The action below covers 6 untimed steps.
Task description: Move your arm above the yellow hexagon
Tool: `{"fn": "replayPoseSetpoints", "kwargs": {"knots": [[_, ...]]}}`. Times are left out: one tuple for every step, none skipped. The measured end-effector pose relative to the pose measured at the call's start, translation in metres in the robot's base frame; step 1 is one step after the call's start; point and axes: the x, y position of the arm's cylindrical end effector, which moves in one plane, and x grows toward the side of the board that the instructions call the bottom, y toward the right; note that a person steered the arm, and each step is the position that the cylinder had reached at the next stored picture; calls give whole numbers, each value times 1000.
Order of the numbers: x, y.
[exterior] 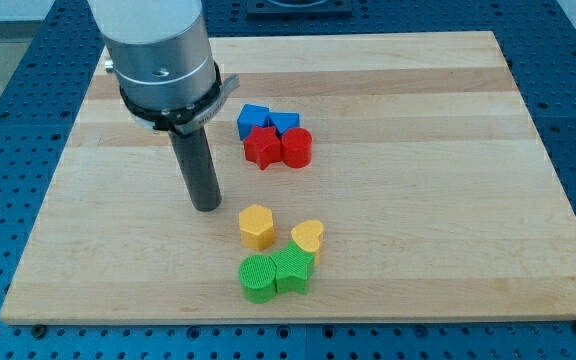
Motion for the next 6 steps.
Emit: {"fn": "replayPoseSetpoints", "kwargs": {"knots": [[12, 1], [7, 1], [-13, 16], [-10, 28], [2, 28], [10, 28]]}}
